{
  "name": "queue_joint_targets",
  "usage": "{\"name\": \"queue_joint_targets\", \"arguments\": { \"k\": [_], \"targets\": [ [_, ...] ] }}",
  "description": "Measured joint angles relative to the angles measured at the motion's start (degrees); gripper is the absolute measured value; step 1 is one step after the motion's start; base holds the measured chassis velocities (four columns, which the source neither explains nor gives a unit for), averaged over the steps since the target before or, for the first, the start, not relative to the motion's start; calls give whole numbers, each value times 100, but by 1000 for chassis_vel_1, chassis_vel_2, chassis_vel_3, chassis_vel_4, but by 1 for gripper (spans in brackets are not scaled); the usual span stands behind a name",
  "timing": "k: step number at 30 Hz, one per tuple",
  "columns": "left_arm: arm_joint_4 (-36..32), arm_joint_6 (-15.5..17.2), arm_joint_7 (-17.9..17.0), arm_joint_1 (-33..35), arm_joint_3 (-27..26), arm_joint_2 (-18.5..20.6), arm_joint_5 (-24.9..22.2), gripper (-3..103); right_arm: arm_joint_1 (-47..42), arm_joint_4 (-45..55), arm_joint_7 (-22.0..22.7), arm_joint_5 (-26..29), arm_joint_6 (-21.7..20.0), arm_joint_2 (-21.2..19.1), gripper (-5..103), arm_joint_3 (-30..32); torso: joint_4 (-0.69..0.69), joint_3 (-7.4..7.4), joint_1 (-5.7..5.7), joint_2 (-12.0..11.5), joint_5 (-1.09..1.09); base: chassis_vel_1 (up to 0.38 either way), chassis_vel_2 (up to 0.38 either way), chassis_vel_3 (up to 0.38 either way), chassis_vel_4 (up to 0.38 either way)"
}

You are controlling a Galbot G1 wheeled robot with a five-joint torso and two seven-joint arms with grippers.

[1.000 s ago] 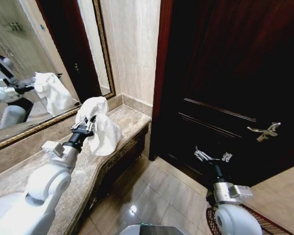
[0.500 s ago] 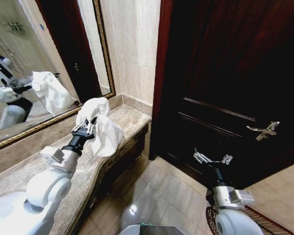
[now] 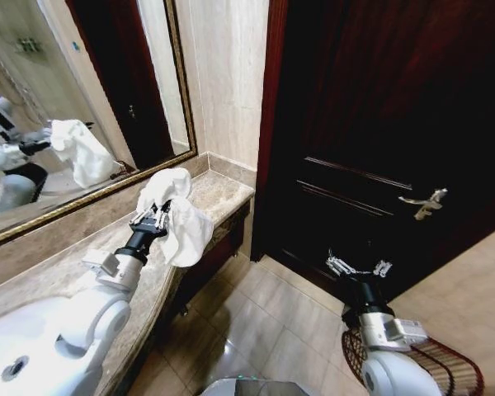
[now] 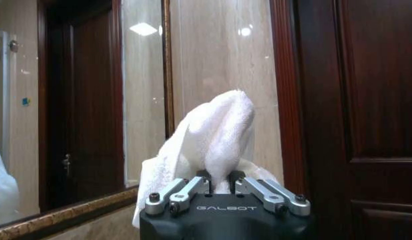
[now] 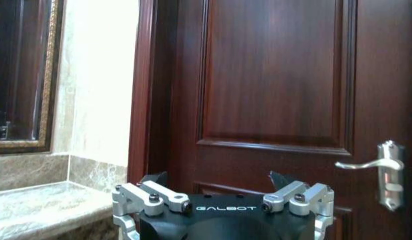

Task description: Discard the used towel into the hamper.

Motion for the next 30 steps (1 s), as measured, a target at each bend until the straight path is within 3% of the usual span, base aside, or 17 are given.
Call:
{"name": "queue_joint_targets", "arguments": {
  "k": [30],
  "targets": [
    [-91, -149, 48, 288, 68, -404, 295, 15, -94, -12, -28, -45, 91, -130, 100, -11, 1, 0, 0, -1, -1, 119, -121, -115, 118]
  ]
}}
